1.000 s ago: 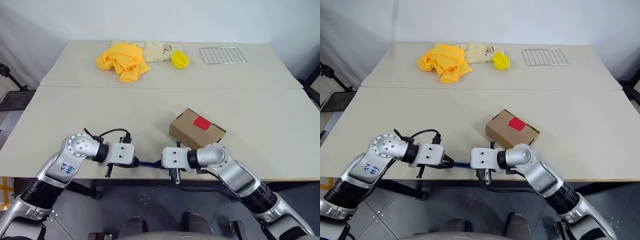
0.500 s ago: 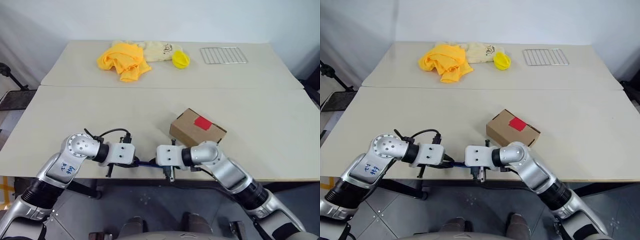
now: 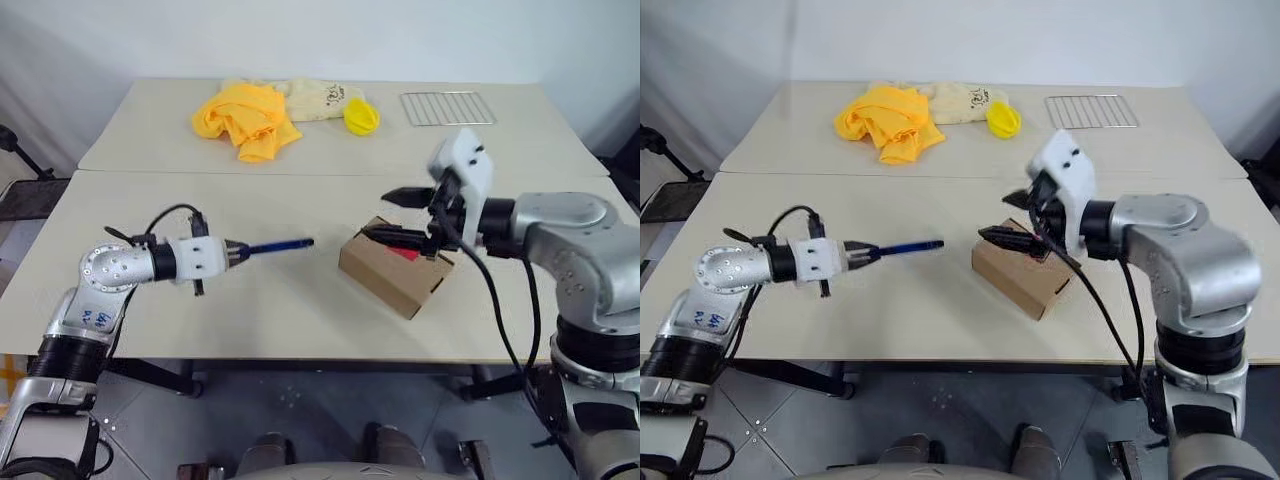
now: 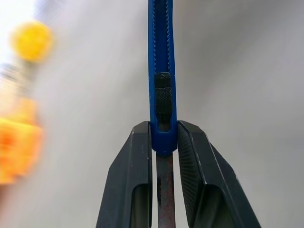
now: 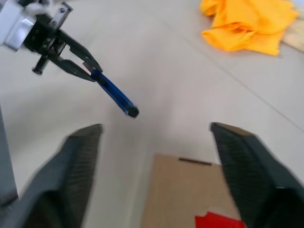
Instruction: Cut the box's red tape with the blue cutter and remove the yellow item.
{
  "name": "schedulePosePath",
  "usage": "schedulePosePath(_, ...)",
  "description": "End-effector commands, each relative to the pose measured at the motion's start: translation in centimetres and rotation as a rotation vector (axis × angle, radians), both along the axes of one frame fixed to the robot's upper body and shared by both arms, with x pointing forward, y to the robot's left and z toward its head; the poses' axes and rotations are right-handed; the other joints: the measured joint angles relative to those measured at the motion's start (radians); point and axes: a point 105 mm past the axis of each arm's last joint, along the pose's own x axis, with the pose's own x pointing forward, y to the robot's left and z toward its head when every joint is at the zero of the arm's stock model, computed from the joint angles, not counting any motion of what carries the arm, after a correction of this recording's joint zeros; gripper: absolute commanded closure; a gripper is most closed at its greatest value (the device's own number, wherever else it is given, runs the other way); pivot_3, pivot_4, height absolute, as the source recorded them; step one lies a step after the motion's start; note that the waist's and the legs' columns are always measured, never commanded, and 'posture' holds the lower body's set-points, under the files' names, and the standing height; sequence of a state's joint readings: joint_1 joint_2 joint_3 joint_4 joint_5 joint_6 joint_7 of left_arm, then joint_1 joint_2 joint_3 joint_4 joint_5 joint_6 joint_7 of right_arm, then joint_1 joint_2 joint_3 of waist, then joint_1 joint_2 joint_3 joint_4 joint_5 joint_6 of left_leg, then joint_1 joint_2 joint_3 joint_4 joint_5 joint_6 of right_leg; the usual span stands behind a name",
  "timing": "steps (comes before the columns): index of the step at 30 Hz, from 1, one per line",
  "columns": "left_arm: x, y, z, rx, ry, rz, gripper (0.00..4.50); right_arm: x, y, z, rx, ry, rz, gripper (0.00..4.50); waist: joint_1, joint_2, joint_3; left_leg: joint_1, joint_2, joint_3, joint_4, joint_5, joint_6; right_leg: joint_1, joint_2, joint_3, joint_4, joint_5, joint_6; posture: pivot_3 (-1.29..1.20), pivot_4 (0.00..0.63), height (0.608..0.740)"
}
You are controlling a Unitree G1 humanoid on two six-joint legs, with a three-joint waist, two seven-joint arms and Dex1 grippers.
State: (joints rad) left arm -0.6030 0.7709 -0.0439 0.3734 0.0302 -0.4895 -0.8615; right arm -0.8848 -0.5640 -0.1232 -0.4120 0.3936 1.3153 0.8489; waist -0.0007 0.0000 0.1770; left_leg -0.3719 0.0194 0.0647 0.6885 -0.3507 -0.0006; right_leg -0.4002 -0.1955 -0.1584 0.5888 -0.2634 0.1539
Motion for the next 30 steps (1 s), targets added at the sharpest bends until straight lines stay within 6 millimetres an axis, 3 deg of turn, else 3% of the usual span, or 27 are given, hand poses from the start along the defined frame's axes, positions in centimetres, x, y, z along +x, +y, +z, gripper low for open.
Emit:
schedulePosePath(1,0.8,-0.8,3.2,-0.052,-0.19,-0.032,4.07,0.9,-0.8,2.2,0.057,0.013,-0.057,0.04,-0.001,0.0,0.0,0.0,0.0,0.0,0.0,0.0,0.0,0.0,0.0,0.0,0.0,0.0,0.0,0.0,0.15,0.74)
schedulePosePath(4,1.4,-2.8,5.3,-0.13,-0.282,-0.083,4.07,2.3,-0.1,3.8,0.138,0.065,-0.068,0.04,-0.004,0.0,0.0,0.0,0.0,0.001,0.0,0.0,0.0,0.0,0.0,0.0,0.001,0.0,0.0,0.0,0.15,0.74)
schedulePosePath(10,1.8,-5.8,6.1,-0.175,-0.324,-0.174,4.07,3.2,2.1,4.6,0.21,0.192,0.031,0.04,-0.018,0.0,0.0,0.001,0.0,0.002,-0.003,0.0,0.0,-0.001,0.0,-0.001,0.0,0.0,0.0,0.0,0.15,0.74)
schedulePosePath(13,1.9,-6.7,6.2,-0.187,-0.336,-0.201,4.07,3.6,2.6,3.9,0.192,0.232,0.051,0.04,-0.028,0.0,0.0,0.0,0.0,0.002,-0.004,0.0,0.0,-0.003,0.0,-0.002,0.0,0.0,0.001,0.0,0.15,0.74)
schedulePosePath(30,1.7,-7.1,6.1,-0.194,-0.341,-0.224,4.07,5.1,3.8,2.5,0.158,0.304,0.08,0.04,-0.032,0.0,0.0,-0.002,0.0,0.003,-0.006,0.0,0.0,-0.007,0.0,-0.002,0.001,0.0,0.001,0.0,0.15,0.74)
